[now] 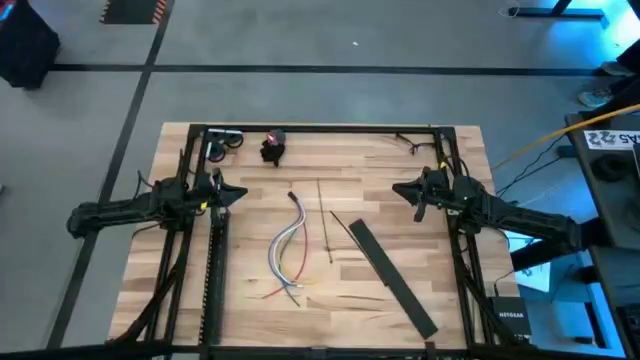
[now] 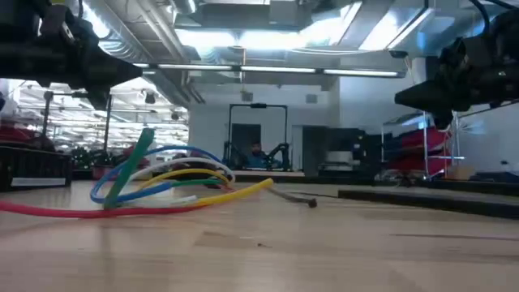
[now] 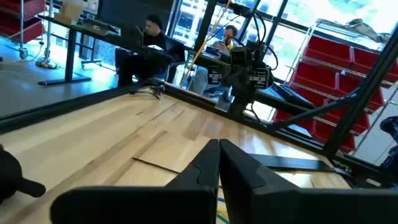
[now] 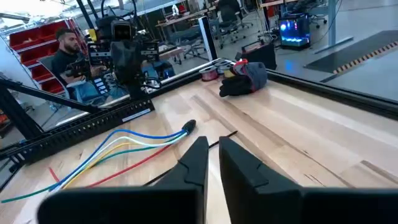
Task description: Ziptie cables
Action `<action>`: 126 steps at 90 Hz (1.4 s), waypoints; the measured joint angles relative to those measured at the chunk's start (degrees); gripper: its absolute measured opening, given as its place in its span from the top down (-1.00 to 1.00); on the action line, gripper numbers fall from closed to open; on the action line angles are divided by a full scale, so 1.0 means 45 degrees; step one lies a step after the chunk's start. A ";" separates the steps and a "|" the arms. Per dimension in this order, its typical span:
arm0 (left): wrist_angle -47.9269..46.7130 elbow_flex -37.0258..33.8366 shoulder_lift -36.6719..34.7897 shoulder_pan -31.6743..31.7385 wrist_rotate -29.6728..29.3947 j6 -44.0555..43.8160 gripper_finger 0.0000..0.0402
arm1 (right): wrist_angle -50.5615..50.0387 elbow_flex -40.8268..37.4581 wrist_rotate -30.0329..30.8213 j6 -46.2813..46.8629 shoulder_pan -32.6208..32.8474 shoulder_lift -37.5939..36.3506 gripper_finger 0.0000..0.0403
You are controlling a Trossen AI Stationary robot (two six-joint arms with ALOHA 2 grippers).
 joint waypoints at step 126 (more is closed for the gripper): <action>0.1883 0.2625 0.2029 0.0000 -0.0799 -0.0776 1.00 | -0.0003 0.0000 0.0000 0.0000 0.0000 0.0005 0.84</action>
